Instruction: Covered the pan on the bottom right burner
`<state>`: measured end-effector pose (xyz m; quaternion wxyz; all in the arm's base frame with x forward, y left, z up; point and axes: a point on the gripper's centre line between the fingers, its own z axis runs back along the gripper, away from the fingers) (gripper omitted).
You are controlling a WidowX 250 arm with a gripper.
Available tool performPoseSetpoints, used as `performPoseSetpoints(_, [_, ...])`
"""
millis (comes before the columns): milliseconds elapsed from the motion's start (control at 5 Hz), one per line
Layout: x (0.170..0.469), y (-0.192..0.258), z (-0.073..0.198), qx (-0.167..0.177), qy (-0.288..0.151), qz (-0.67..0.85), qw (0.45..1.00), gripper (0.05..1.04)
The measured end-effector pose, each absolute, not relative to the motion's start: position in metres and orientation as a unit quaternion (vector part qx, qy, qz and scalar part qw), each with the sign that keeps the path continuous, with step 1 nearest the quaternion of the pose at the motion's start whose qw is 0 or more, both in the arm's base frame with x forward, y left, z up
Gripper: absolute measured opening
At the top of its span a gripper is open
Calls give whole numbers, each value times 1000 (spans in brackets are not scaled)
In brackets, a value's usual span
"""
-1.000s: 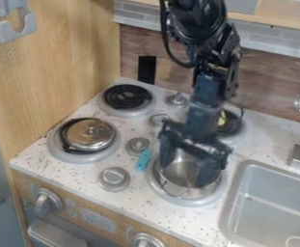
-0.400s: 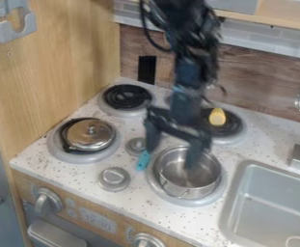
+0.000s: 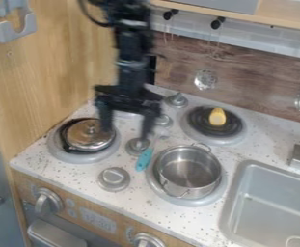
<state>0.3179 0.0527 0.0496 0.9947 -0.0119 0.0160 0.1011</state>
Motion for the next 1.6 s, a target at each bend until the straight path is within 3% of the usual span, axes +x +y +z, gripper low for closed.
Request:
performPoseSetpoints(200, [325,85,58,-16,-4,132,991,998])
performPoseSetpoints(400, [336,100,41,-13,7,142,990,998])
performPoseSetpoints(800, [370,120,19,1,-11,145,989,998])
performPoseSetpoints(1200, [389,132,-2,8,18,141,990,998])
performPoseSetpoints(1600, [389,145,-10,7,42,147,988,998])
